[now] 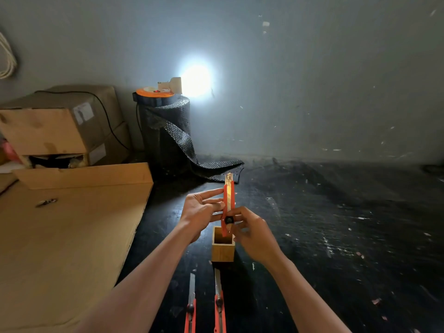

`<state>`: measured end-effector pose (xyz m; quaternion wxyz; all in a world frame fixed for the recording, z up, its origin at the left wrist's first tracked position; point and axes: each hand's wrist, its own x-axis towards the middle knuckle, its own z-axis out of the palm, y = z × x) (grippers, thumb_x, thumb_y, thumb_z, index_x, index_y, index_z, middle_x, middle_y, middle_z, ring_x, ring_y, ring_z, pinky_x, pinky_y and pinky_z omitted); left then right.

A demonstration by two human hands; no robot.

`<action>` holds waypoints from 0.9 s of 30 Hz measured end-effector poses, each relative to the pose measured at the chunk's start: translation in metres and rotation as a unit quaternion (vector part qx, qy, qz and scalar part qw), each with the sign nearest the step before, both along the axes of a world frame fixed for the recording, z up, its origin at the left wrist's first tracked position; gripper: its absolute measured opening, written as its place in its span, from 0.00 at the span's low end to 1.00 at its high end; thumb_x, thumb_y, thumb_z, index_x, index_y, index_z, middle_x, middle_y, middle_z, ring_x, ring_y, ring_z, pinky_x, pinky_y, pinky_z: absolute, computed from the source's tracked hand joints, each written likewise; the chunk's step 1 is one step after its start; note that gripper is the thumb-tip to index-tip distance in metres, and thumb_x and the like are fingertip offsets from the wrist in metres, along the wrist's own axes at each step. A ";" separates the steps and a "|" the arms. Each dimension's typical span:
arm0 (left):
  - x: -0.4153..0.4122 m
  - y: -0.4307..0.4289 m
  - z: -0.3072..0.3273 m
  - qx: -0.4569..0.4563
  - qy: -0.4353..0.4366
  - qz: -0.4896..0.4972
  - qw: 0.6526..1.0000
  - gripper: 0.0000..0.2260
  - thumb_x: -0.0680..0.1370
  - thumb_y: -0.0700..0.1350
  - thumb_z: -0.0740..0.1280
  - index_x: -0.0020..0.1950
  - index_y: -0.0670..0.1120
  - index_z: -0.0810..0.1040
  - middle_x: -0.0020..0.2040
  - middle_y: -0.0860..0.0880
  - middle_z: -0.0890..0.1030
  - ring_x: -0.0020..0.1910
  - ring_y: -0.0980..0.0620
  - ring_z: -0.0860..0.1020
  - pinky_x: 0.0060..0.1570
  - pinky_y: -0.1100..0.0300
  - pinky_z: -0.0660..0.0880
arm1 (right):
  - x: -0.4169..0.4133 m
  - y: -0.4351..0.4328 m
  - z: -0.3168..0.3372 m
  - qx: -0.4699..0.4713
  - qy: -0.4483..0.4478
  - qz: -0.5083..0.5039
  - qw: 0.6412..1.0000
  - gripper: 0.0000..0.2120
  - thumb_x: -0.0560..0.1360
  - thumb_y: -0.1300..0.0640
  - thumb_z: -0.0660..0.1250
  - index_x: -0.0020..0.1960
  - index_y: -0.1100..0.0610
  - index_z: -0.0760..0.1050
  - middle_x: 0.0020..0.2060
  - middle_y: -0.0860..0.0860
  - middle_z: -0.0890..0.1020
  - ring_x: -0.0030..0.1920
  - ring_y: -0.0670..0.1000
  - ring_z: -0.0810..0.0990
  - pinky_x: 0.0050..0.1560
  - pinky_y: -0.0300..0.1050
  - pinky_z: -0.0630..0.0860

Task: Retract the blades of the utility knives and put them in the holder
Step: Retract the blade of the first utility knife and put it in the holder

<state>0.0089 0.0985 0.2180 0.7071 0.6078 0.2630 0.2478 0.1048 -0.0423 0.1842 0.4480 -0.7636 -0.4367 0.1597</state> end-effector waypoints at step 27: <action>0.045 0.045 -0.140 0.209 0.276 -0.007 0.938 0.37 0.71 0.48 0.81 0.77 0.45 0.72 0.73 0.43 0.77 0.70 0.46 0.78 0.68 0.49 0.75 | 0.086 0.098 -0.073 -0.057 0.079 -0.102 0.990 0.05 0.79 0.58 0.72 0.54 0.56 0.79 0.44 0.49 0.84 0.41 0.45 0.84 0.35 0.33 0.78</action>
